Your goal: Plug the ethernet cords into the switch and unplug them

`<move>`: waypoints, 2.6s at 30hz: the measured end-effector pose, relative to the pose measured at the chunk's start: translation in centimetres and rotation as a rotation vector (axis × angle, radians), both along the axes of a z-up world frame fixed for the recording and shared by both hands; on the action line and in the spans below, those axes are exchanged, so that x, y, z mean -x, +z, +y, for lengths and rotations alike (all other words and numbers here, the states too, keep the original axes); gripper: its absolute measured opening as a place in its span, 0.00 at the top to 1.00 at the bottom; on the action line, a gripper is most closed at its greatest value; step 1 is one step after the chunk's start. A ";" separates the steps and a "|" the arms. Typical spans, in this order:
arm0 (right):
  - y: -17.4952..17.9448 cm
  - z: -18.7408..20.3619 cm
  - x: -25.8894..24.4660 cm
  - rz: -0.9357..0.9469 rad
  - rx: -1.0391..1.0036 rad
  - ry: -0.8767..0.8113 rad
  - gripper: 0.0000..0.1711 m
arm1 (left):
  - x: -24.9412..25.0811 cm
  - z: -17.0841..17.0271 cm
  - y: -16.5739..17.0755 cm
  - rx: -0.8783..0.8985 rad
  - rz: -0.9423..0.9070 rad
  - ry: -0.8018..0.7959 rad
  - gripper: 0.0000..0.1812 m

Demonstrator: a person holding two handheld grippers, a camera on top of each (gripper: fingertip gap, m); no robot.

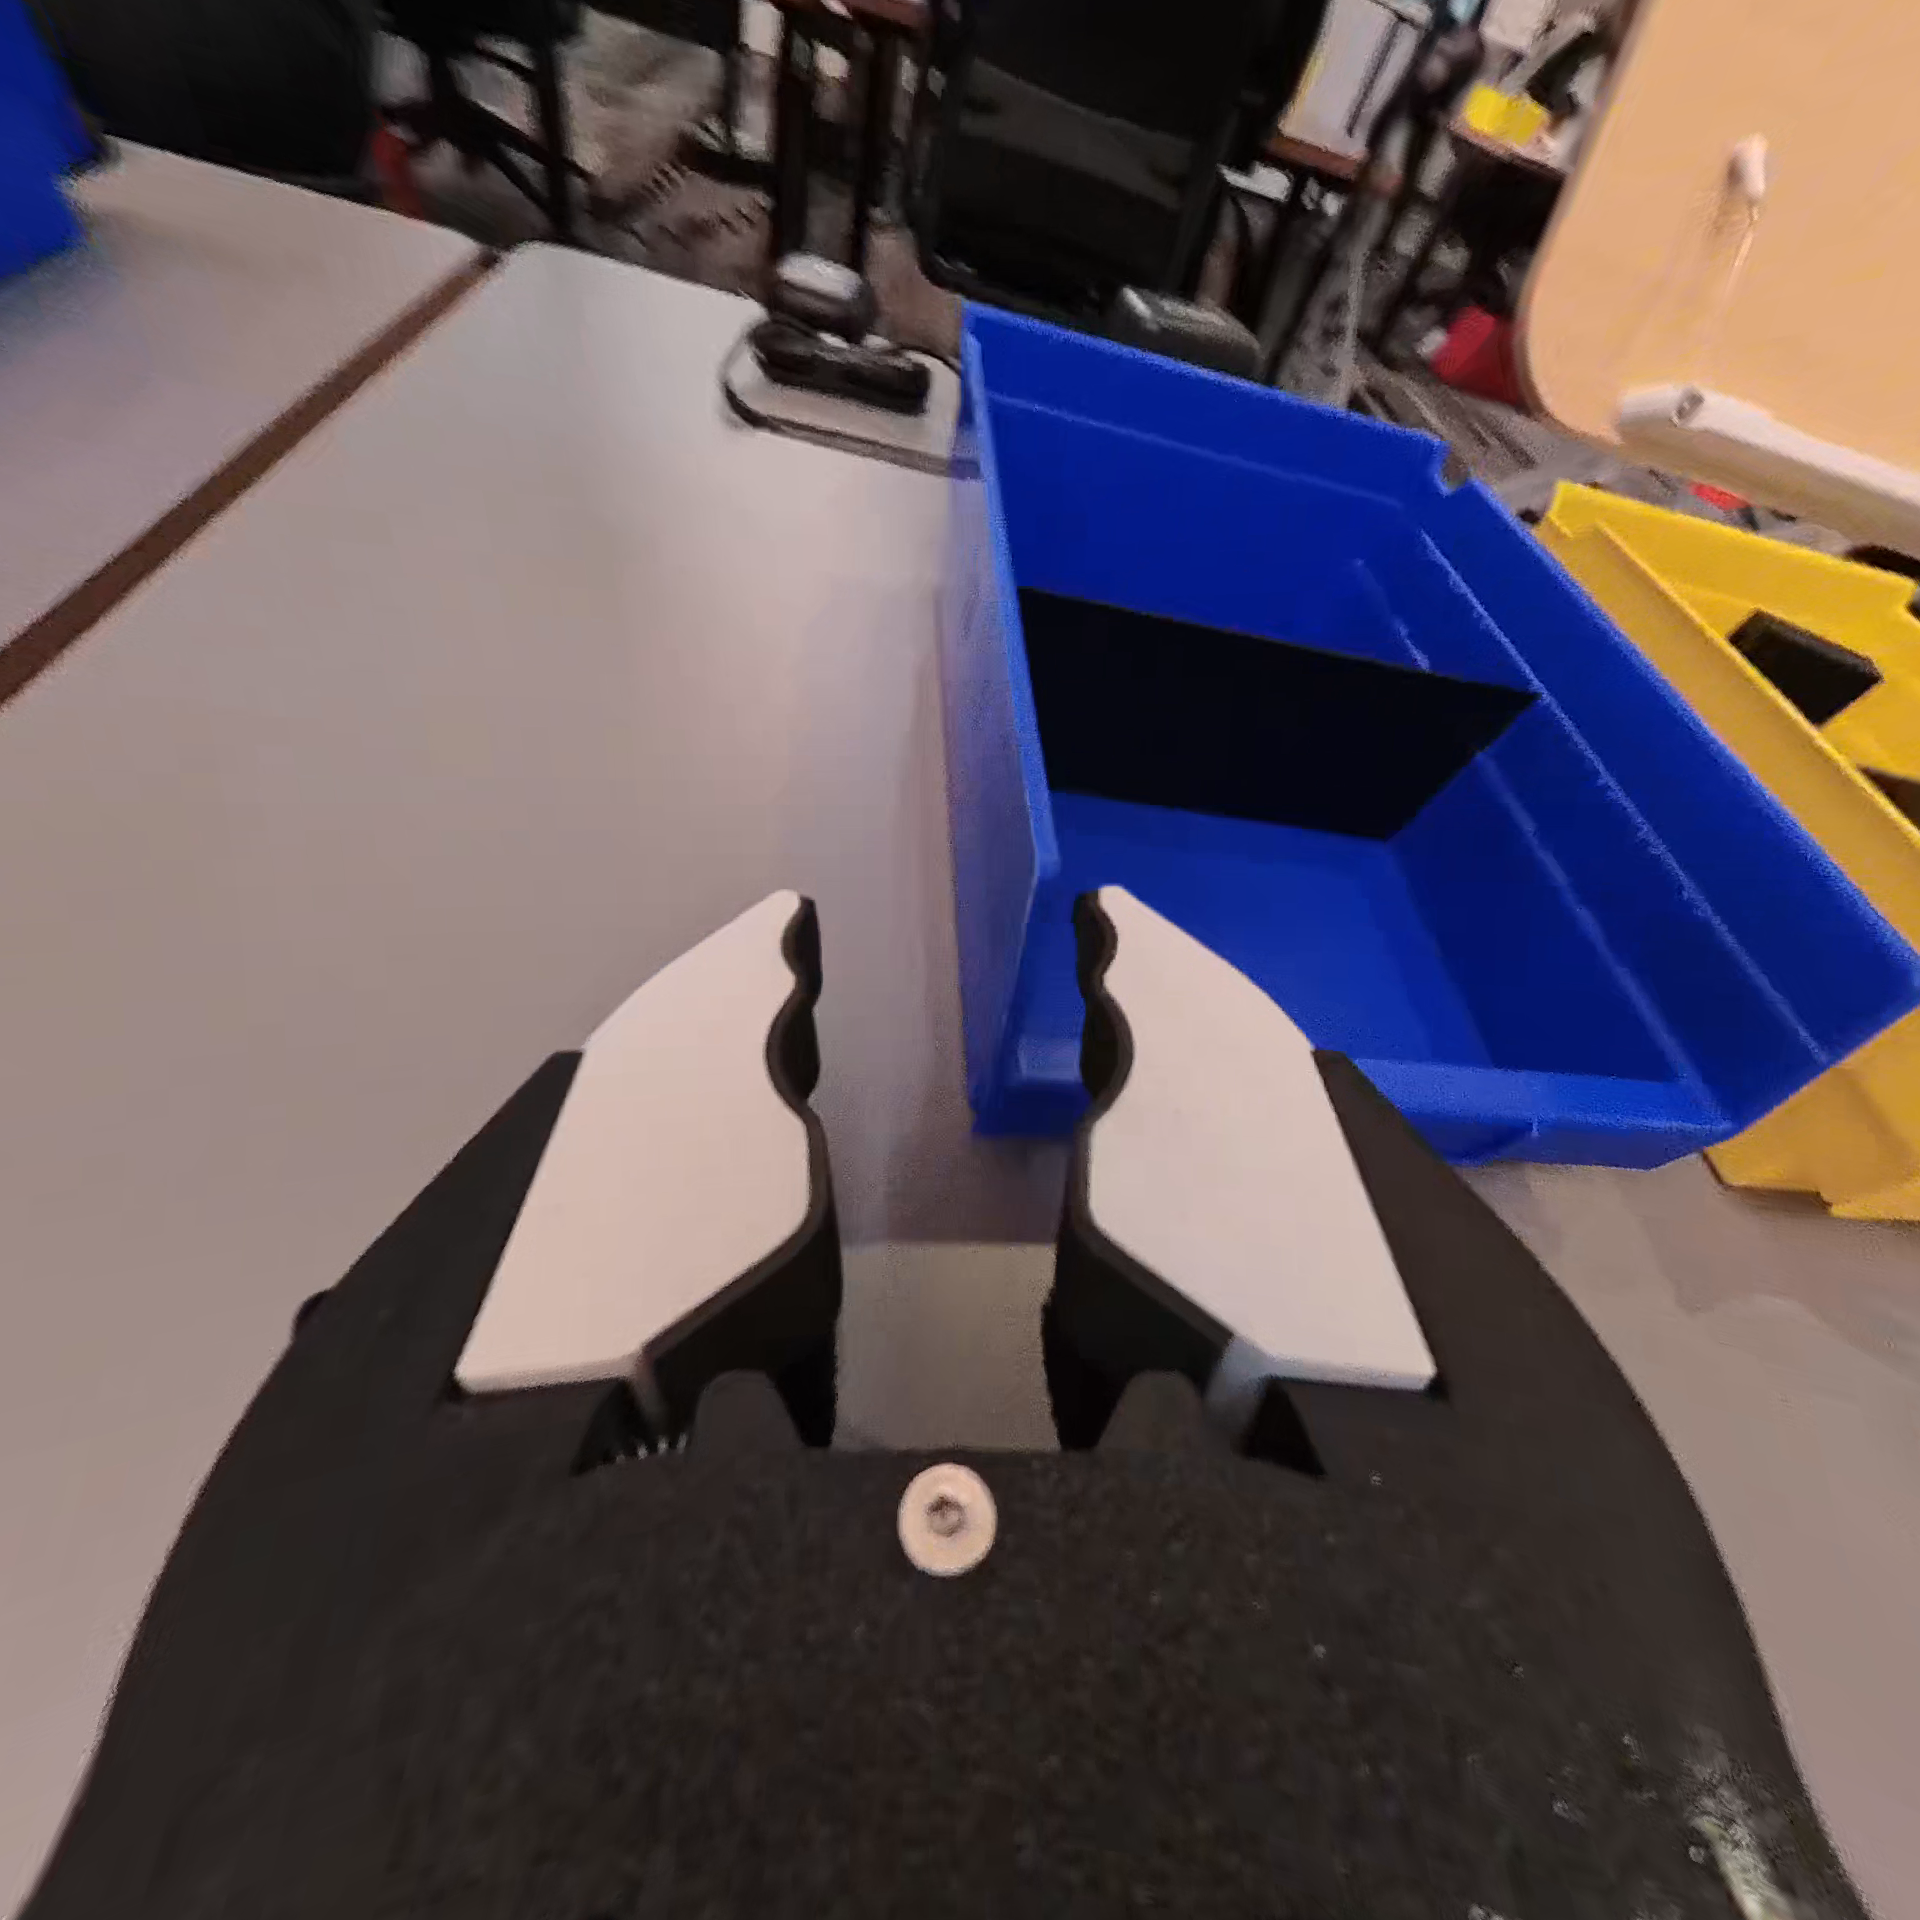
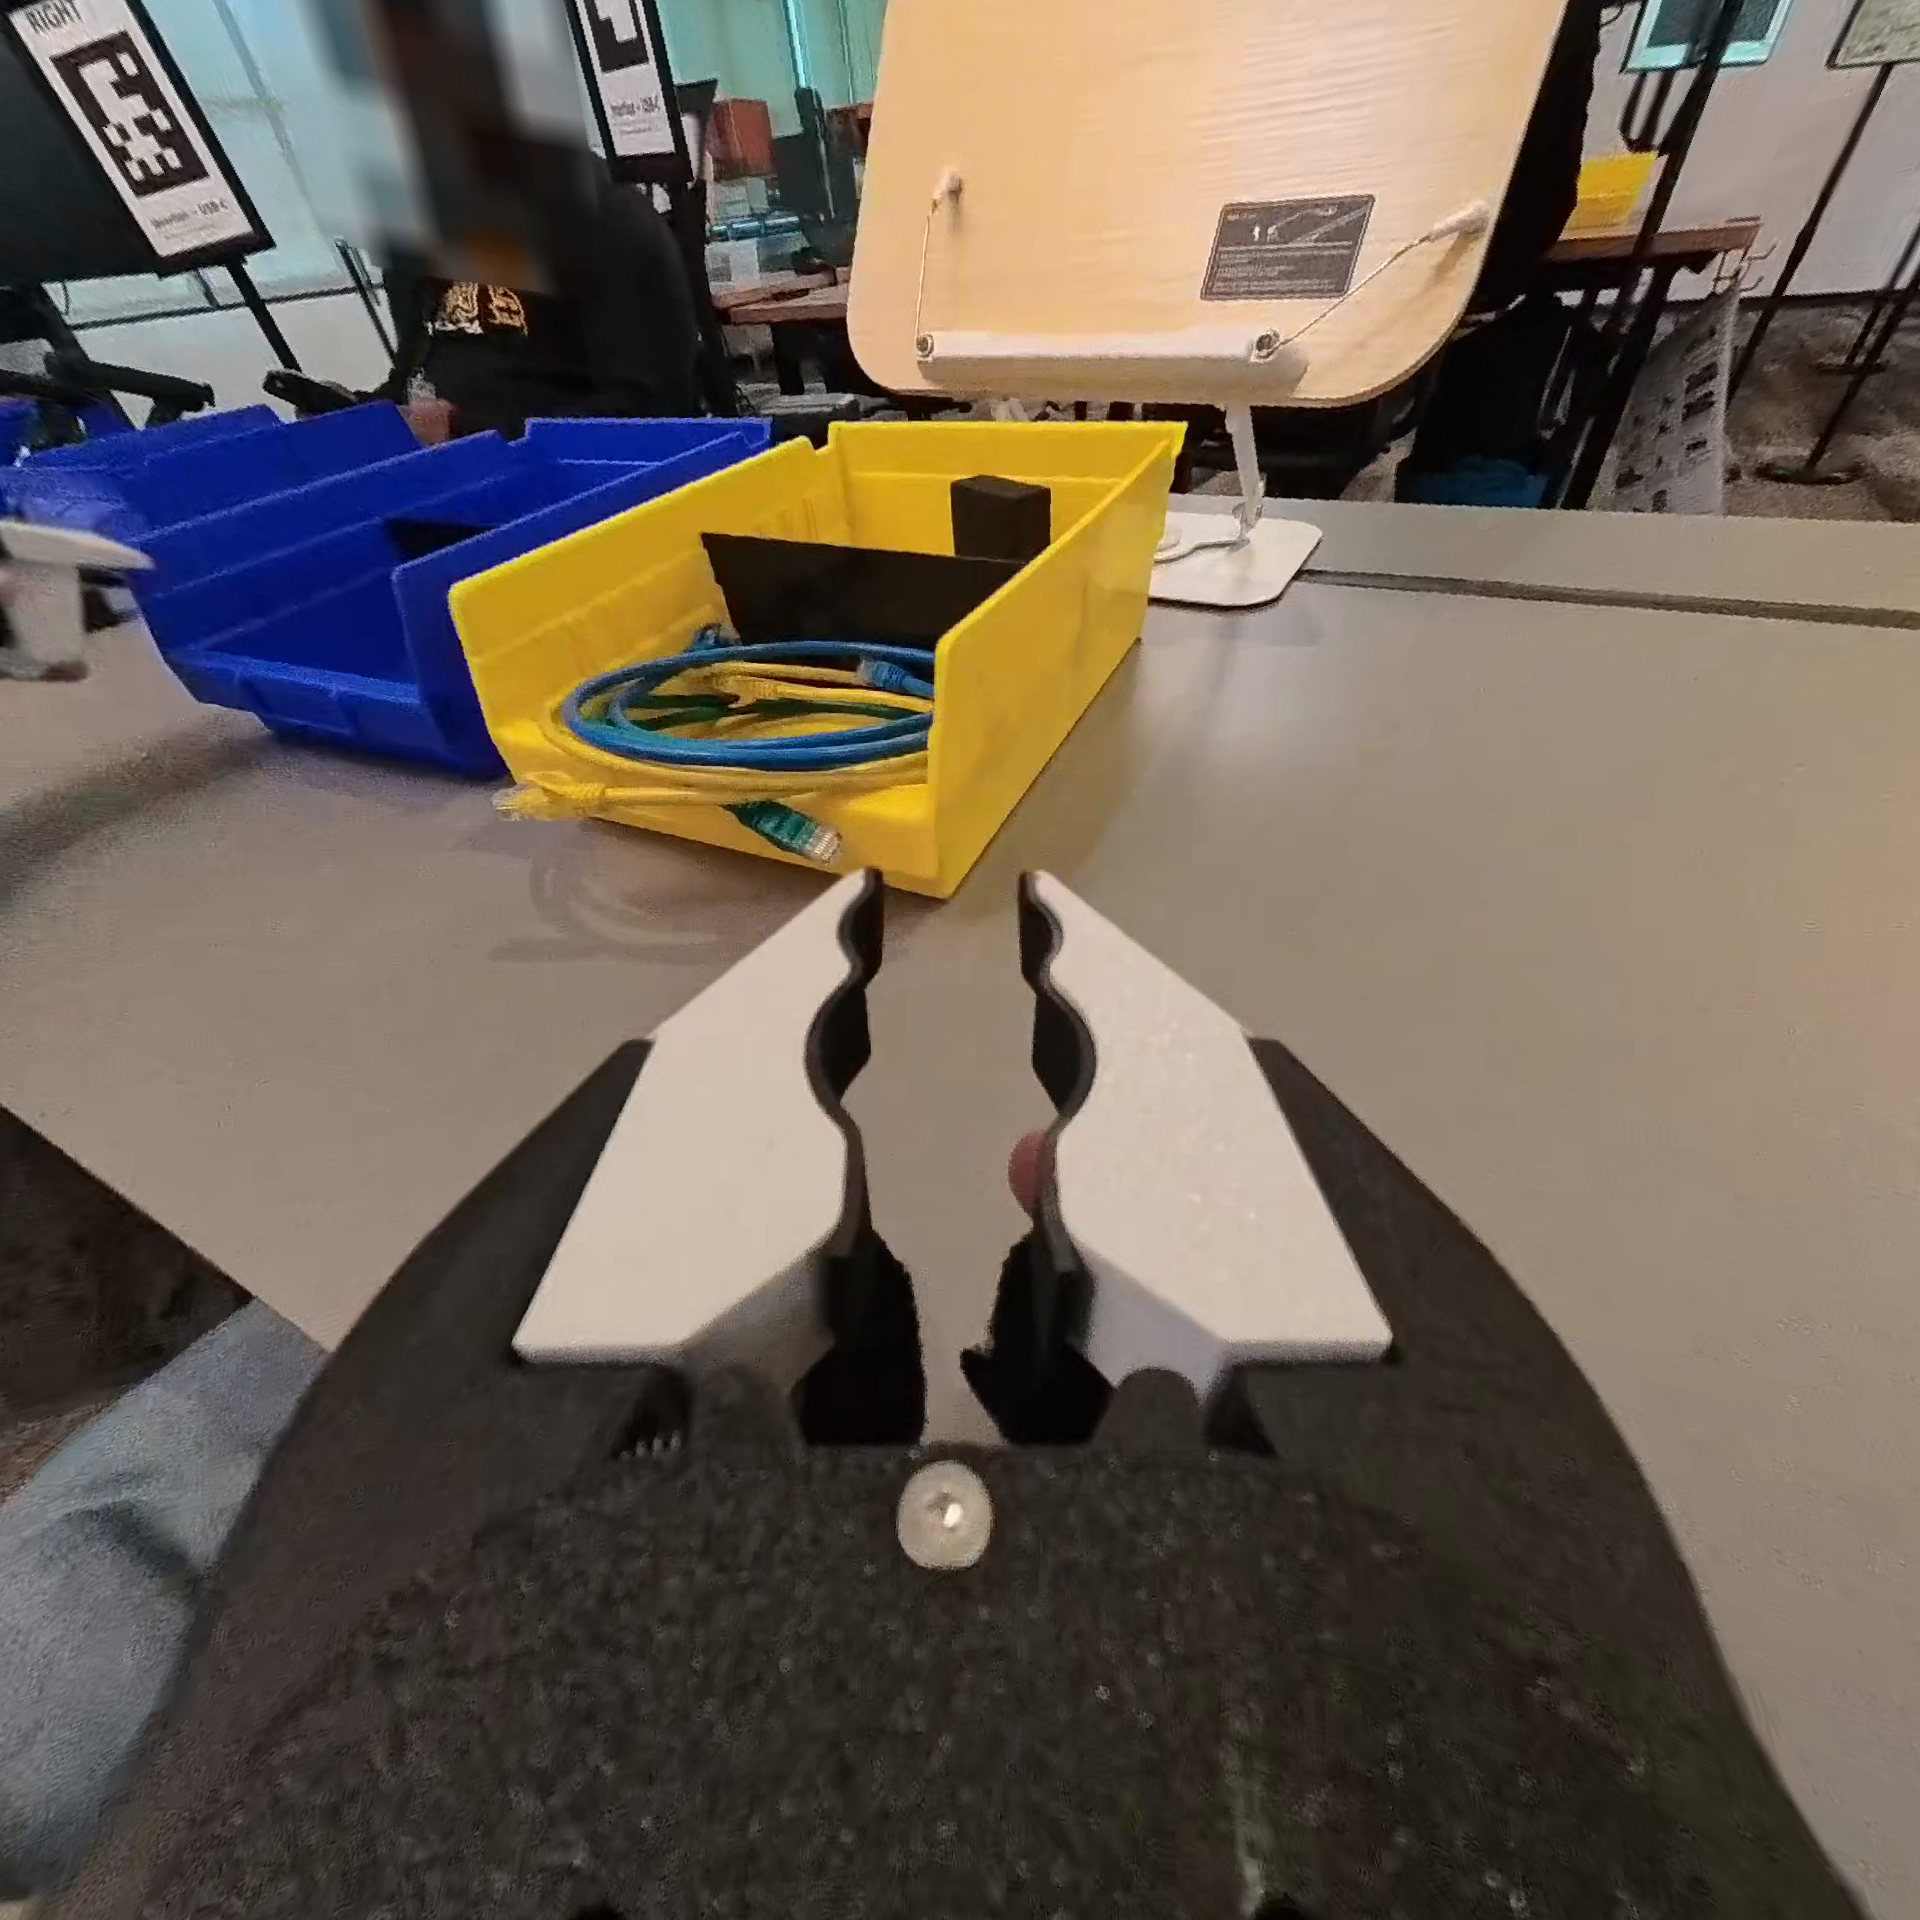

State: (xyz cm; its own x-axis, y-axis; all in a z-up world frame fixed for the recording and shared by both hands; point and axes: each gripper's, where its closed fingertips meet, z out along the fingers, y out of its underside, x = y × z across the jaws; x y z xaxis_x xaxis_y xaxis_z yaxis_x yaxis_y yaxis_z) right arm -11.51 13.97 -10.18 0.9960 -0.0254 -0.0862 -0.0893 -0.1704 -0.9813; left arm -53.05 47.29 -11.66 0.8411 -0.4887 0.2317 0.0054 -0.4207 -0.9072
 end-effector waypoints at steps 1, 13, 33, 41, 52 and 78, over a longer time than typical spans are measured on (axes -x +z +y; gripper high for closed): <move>-0.1 0.1 0.1 0.021 0.001 0.009 0.86 | -0.8 0.6 -0.6 0.028 0.010 -0.039 0.74; -1.8 2.1 5.2 -0.022 0.084 0.169 0.85 | -2.5 -5.9 -3.1 0.083 0.276 0.091 0.98; -3.1 13.6 20.3 -0.153 0.170 0.064 0.91 | -2.0 -17.4 -3.0 0.077 0.320 0.187 0.98; 5.3 11.7 22.4 -0.247 -0.090 0.118 0.98 | 0.1 -21.6 3.5 -0.112 0.191 0.337 0.99; 14.8 4.7 -3.8 -0.298 -0.273 -0.232 0.99 | -27.2 -22.6 13.0 -0.382 0.119 0.037 0.98; -4.1 -4.3 -32.6 -0.016 0.244 -0.526 0.95 | -53.4 -34.2 -2.3 0.115 0.167 -0.678 0.91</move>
